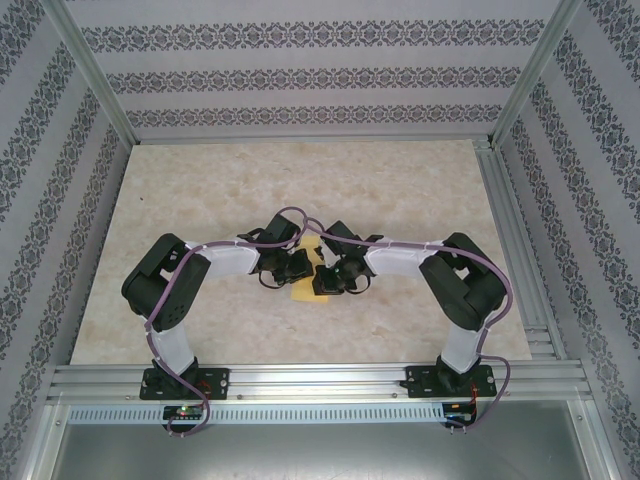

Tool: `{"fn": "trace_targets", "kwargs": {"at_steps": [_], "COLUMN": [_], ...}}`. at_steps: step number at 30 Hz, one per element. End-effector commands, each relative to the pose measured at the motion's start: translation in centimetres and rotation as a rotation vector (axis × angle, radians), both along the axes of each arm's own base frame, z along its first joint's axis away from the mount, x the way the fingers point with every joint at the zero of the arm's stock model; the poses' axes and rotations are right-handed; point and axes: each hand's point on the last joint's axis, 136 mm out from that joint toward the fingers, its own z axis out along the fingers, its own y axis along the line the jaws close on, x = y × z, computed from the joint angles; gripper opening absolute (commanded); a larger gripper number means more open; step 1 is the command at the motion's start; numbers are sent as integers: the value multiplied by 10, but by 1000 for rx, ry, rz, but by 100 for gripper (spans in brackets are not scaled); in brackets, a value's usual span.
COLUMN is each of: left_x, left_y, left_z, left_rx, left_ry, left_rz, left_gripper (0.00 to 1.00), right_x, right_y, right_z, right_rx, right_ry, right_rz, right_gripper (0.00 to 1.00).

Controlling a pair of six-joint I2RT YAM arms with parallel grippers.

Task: Fold a paper plane with a square sheet of paper (pick it up from the middle)
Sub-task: Fold the triangle a second time at the center of the table.

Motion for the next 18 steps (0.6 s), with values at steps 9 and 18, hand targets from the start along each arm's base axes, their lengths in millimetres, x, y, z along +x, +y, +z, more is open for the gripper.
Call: {"fn": "trace_targets", "kwargs": {"at_steps": [9, 18], "left_x": [-24, -23], "left_y": [22, 20], "left_z": [-41, -38], "left_rx": [119, 109], "left_ry": [102, 97], "left_rz": [9, 8], "left_gripper": [11, 11], "right_x": [-17, 5], "right_y": [-27, -2], "right_z": [15, 24], "right_rx": [10, 79], "right_ry": [30, -8], "right_rz": [-33, -41], "right_gripper": [10, 11]}}
